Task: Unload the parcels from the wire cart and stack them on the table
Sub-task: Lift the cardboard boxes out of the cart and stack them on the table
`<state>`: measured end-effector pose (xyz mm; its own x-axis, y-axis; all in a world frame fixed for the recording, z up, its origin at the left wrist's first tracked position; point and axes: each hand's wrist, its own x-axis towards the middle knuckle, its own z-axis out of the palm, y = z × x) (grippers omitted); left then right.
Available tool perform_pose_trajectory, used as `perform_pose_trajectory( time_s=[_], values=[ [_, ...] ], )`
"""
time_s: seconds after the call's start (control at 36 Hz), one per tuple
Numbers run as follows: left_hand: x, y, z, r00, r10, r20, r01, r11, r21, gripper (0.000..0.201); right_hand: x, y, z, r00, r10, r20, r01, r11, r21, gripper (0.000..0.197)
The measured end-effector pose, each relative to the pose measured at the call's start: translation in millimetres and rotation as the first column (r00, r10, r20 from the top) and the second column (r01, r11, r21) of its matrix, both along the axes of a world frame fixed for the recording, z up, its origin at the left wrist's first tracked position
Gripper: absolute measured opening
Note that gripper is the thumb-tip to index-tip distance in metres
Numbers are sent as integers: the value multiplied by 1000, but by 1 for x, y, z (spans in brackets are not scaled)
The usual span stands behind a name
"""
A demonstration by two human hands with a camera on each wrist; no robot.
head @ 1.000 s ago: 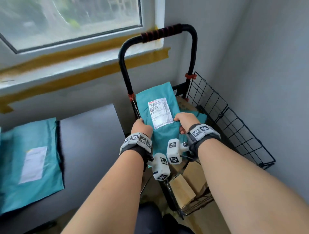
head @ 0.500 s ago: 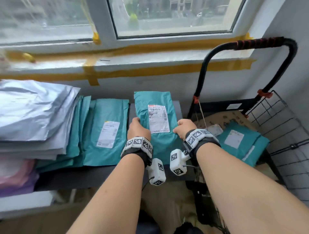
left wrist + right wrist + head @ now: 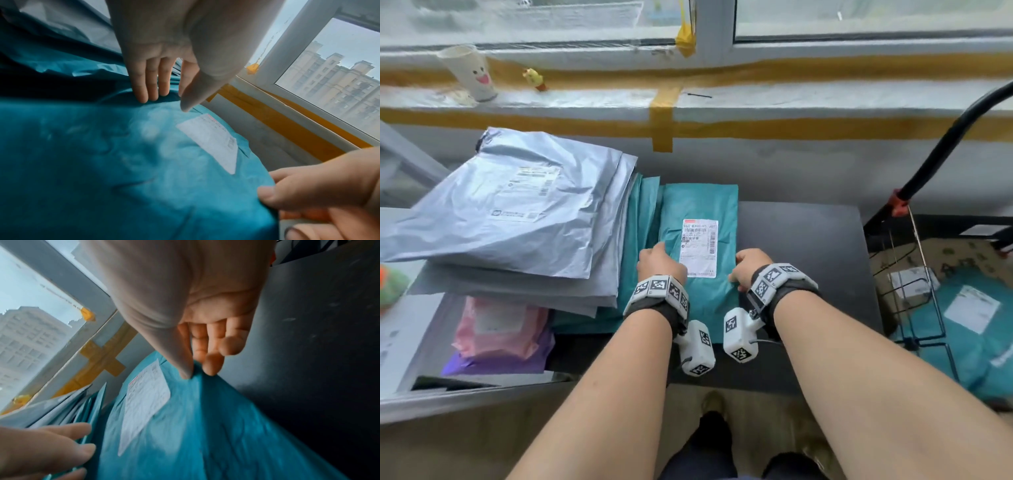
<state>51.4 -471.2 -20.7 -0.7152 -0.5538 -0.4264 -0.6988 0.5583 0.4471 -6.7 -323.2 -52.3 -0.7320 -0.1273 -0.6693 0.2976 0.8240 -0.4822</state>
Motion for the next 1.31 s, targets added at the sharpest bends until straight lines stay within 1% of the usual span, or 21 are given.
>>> perform_pose_trajectory(
  time_s=[0.06, 0.08, 0.14, 0.19, 0.22, 0.31, 0.33, 0.39, 0.44, 0.53, 0.64, 0.69, 0.75, 0.83, 0.92, 1.0, 1.08, 1.14, 1.22, 1.31],
  values=[
    [-1, -6, -2, 1000, -17, -9, 17, 1000, 14, 64, -2, -9, 0, 993, 102, 50, -106, 992, 73, 10],
    [-1, -9, -3, 1000, -24, -12, 24, 999, 22, 64, -3, -13, -1, 988, 134, 74, -141, 985, 100, 15],
    [-2, -12, -5, 999, -32, -17, 32, 999, 37, 64, -5, -17, -1, 978, 181, 102, -196, 967, 160, 13],
    [-4, -13, -5, 999, -47, -20, 48, 998, 36, 64, -8, -18, -6, 975, 196, 105, -216, 948, 233, 28],
    [-5, -12, -4, 998, -58, -19, 58, 998, 34, 63, -10, -16, -9, 979, 185, 89, -202, 946, 255, 27],
    [-12, -3, -2, 994, -100, -38, 102, 994, 35, 56, -15, -1, -9, 991, 134, 3, -130, 953, 273, 11],
    [-14, 3, -1, 992, -115, -41, 117, 992, 39, 57, -15, 6, -5, 995, 100, -16, -92, 959, 269, 10],
    [-20, 17, 3, 988, -148, -34, 150, 987, 60, 62, -15, 22, 2, 999, 36, -41, -24, 966, 256, 14],
    [-26, 35, 6, 980, -193, -38, 196, 977, 82, 63, -16, 42, 5, 997, -27, -71, 43, 969, 244, 19],
    [-35, 72, 9, 956, -287, -63, 292, 951, 98, 61, -15, 80, 8, 986, -116, -118, 140, 965, 222, 21],
    [-43, 132, 17, 914, -401, -61, 405, 911, 73, 61, -3, 141, 17, 958, -217, -186, 257, 938, 233, 24],
    [-44, 164, 21, 893, -445, -63, 448, 891, 65, 59, 4, 174, 18, 949, -250, -192, 294, 923, 247, 23],
    [-45, 198, 24, 873, -483, -71, 487, 871, 61, 57, 12, 207, 22, 930, -309, -197, 352, 903, 245, 17],
    [-43, 249, 25, 841, -536, -75, 541, 840, 53, 55, 26, 259, 27, 918, -347, -190, 388, 884, 261, 19],
    [-40, 306, 26, 800, -595, -72, 599, 798, 61, 54, 40, 318, 26, 881, -430, -196, 469, 847, 250, 12],
    [-37, 365, 25, 765, -638, -86, 643, 760, 89, 51, 52, 377, 18, 857, -480, -188, 515, 813, 272, 15],
    [-31, 421, 18, 745, -657, -112, 667, 736, 118, 50, 65, 431, 7, 833, -529, -161, 553, 788, 271, 16],
    [-25, 454, 10, 731, -672, -117, 682, 720, 126, 51, 73, 463, -3, 831, -538, -143, 555, 783, 279, 19],
    [-17, 493, -4, 704, -705, -83, 710, 696, 107, 49, 86, 498, -20, 800, -588, -118, 594, 752, 286, 21],
    [-11, 518, -16, 678, -735, -31, 732, 671, 119, 51, 97, 520, -36, 751, -657, -72, 653, 722, 230, 34]
  ],
)
